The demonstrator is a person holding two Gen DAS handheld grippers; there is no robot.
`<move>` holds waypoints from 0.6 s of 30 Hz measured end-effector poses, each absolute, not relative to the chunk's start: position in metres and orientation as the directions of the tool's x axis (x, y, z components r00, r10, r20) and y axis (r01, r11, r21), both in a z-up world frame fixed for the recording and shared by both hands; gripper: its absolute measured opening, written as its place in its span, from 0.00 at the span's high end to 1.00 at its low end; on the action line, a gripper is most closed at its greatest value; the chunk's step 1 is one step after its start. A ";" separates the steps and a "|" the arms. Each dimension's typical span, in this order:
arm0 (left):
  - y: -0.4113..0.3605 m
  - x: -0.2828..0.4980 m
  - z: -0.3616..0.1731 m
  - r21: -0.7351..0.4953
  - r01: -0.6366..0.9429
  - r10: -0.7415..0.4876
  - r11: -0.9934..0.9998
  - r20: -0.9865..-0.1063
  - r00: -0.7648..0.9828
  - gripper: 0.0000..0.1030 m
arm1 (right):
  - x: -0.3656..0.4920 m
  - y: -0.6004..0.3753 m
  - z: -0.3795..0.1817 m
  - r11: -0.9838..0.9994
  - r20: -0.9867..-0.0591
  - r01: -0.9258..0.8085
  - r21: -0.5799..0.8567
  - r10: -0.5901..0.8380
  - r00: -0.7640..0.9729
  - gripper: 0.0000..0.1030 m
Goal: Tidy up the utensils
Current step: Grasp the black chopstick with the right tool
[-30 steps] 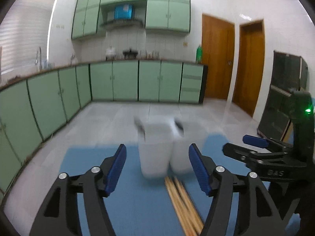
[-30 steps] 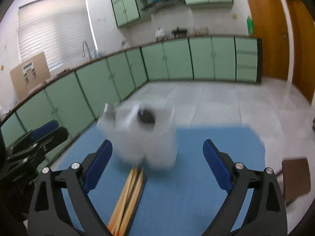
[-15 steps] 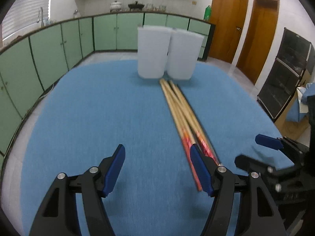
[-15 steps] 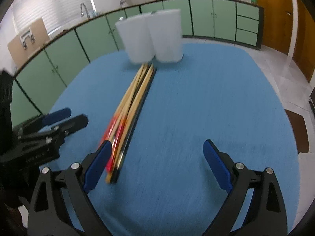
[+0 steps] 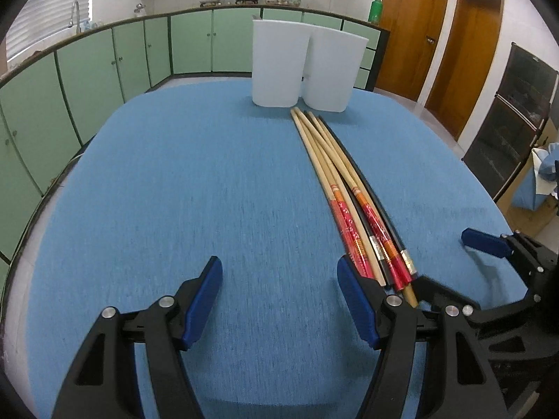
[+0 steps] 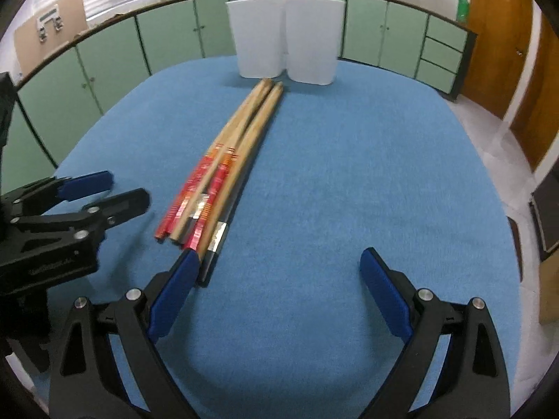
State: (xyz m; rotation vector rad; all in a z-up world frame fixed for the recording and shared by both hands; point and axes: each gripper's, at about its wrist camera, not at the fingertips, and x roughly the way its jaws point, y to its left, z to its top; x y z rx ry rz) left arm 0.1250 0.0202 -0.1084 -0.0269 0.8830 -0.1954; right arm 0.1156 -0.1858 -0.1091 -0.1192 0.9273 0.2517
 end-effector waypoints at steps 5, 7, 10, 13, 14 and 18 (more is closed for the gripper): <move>0.020 0.123 -0.107 -0.101 0.159 -0.179 0.982 -0.765 0.619 0.35 | 0.112 -0.201 -0.106 0.977 -0.792 -0.212 -0.035 0.102 0.601 0.12; 0.017 0.124 -0.106 -0.099 0.166 -0.182 0.981 -0.764 0.619 0.35 | 0.109 -0.203 -0.106 0.976 -0.789 -0.220 -0.001 0.134 0.600 0.15; 0.014 0.124 -0.107 -0.096 0.174 -0.185 0.980 -0.766 0.616 0.35 | 0.106 -0.201 -0.107 0.964 -0.791 -0.253 0.077 0.214 0.573 0.30; 0.012 0.123 -0.108 -0.093 0.176 -0.183 0.980 -0.767 0.615 0.35 | 0.103 -0.193 -0.107 0.960 -0.788 -0.271 0.065 0.216 0.577 0.44; 0.012 0.123 -0.108 -0.092 0.176 -0.183 0.980 -0.767 0.615 0.35 | 0.103 -0.190 -0.106 0.957 -0.788 -0.282 0.067 0.225 0.574 0.52; 0.011 0.123 -0.109 -0.090 0.177 -0.181 0.980 -0.769 0.613 0.35 | 0.102 -0.185 -0.106 0.954 -0.786 -0.294 0.052 0.221 0.578 0.75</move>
